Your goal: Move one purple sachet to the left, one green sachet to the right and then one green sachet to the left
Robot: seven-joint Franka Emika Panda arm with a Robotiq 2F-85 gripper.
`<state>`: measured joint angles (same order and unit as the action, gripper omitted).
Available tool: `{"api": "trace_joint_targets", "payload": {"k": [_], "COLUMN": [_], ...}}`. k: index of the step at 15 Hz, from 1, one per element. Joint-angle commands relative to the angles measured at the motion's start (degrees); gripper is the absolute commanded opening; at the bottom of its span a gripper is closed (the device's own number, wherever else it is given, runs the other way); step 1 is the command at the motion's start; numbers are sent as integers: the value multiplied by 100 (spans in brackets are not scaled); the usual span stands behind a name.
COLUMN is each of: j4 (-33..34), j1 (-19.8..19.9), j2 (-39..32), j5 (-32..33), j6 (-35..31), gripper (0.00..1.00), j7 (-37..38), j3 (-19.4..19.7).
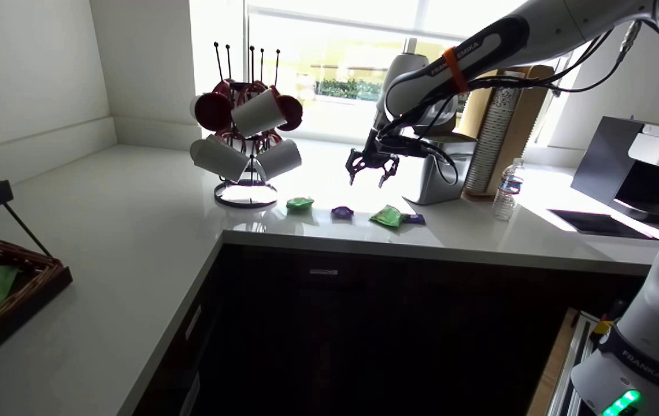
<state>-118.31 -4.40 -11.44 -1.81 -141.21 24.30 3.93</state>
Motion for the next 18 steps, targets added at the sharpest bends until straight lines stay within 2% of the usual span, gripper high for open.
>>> {"api": "trace_joint_targets", "payload": {"k": [1,9,10,18], "j4": [-355,-674,-452,-513], "j1": [85,276,292,322], "j2": [309,536,328,383], "j5": [64,52,6,5], "j6": [114,87,19,19], "gripper": [100,100,100,100], "j7": [240,290,135,149], "j3": [3,38,-4,4]}}
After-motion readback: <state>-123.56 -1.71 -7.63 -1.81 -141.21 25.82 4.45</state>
